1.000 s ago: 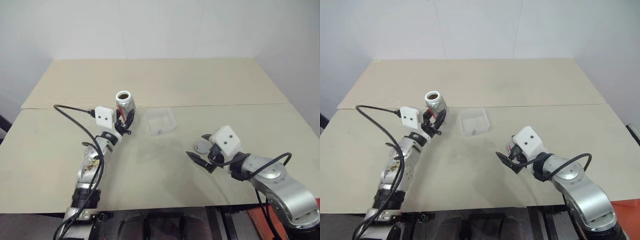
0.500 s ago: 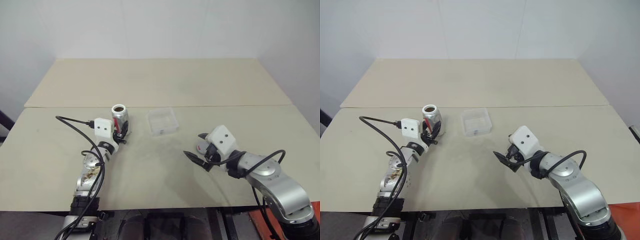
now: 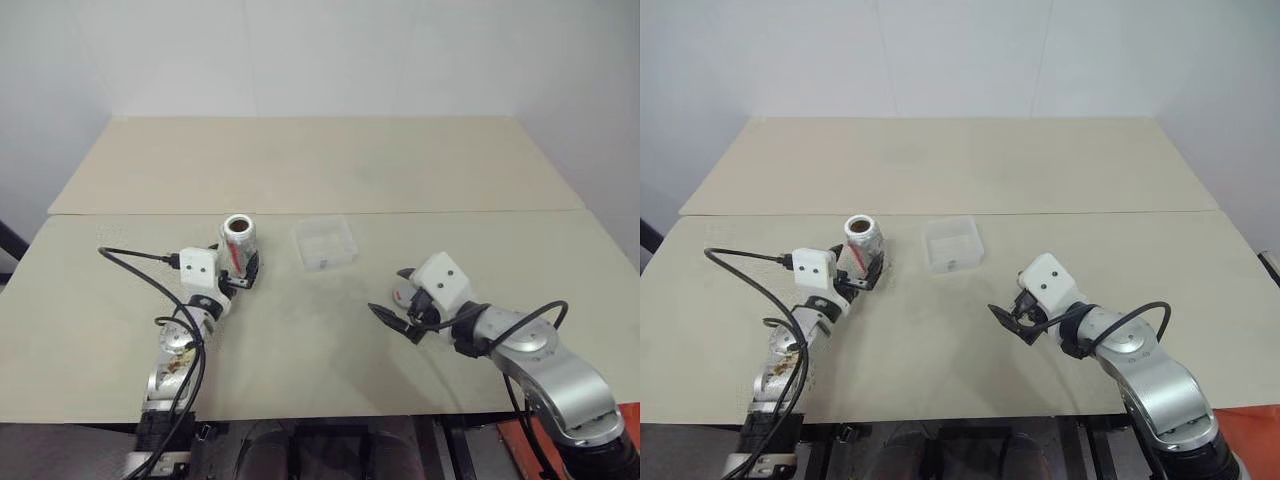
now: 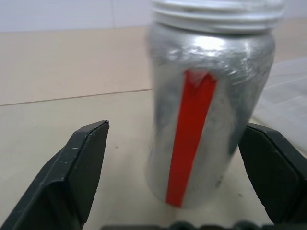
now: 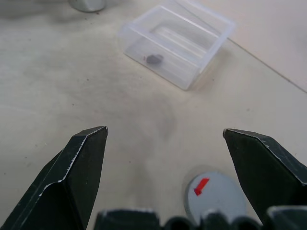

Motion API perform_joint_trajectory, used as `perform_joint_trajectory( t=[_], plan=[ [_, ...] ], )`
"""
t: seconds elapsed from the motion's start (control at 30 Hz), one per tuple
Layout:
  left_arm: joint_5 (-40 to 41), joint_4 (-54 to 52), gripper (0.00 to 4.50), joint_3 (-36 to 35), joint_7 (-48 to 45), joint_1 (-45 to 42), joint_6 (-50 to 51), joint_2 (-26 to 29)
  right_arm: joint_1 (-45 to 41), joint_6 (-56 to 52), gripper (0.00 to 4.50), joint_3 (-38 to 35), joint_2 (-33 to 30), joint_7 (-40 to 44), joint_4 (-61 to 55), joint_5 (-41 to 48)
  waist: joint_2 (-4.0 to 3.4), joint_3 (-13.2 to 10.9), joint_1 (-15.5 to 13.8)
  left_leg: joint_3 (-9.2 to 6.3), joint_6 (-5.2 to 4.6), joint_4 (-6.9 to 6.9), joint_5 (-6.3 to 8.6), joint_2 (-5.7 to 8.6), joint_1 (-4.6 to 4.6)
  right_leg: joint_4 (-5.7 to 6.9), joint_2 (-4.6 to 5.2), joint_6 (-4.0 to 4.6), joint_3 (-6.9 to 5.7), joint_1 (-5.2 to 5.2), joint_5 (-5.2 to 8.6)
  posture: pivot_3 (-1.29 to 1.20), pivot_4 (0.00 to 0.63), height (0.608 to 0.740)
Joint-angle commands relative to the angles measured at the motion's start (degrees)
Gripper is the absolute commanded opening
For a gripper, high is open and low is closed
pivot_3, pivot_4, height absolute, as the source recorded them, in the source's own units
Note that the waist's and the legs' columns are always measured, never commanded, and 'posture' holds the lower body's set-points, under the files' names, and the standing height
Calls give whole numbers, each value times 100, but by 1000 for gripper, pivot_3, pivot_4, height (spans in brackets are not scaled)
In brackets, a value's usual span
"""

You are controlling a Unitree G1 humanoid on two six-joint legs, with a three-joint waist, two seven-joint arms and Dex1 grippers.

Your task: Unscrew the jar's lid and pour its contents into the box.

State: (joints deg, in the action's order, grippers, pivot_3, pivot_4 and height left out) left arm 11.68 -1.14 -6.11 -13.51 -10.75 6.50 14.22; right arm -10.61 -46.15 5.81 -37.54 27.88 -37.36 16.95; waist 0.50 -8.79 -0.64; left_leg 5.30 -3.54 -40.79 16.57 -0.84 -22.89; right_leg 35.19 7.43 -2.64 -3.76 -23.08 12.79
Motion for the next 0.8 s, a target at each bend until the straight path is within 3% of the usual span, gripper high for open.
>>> perform_joint_trajectory(
  t=[0.03,0.2,0.37,0.5,0.6,0.8],
  plan=[
    [54,-613,4492,-47,47,226,136,-32,-117,265,4500,-26,36,94,-21,-44,0,0,0,0,0,0,0,0,0,-2,0,0,0,0,0,0,150,740],
    [-136,-1207,4492,-100,192,644,303,48,-181,393,4500,46,1,246,98,-95,0,0,1,-1,-1,0,1,-1,0,-6,0,1,1,0,0,0,150,740],
    [102,-2055,4492,-195,-282,1278,559,479,-136,520,4500,-192,-270,634,134,-2,0,0,7,0,-3,2,2,-3,-1,-7,1,2,3,-3,1,0,150,740],
    [879,-2818,4492,-608,-1210,1808,694,1134,102,1009,4500,-836,-822,1431,376,258,-1,0,-8,-1,-6,3,5,-5,-4,-13,3,5,2,-6,3,0,150,740],
    [1992,-3044,4492,-1244,-2389,2328,911,1801,453,2153,4500,-1353,-1362,2435,702,286,-2,0,7,0,-9,3,7,-7,-2,-19,5,8,3,-6,5,0,150,740],
    [2786,-3021,4492,-1623,-3977,3019,816,2553,939,3002,4500,-1927,-1767,3260,1117,389,-10,4,14,7,-10,5,9,-10,11,-15,5,14,8,2,11,0,150,740]
  ],
)
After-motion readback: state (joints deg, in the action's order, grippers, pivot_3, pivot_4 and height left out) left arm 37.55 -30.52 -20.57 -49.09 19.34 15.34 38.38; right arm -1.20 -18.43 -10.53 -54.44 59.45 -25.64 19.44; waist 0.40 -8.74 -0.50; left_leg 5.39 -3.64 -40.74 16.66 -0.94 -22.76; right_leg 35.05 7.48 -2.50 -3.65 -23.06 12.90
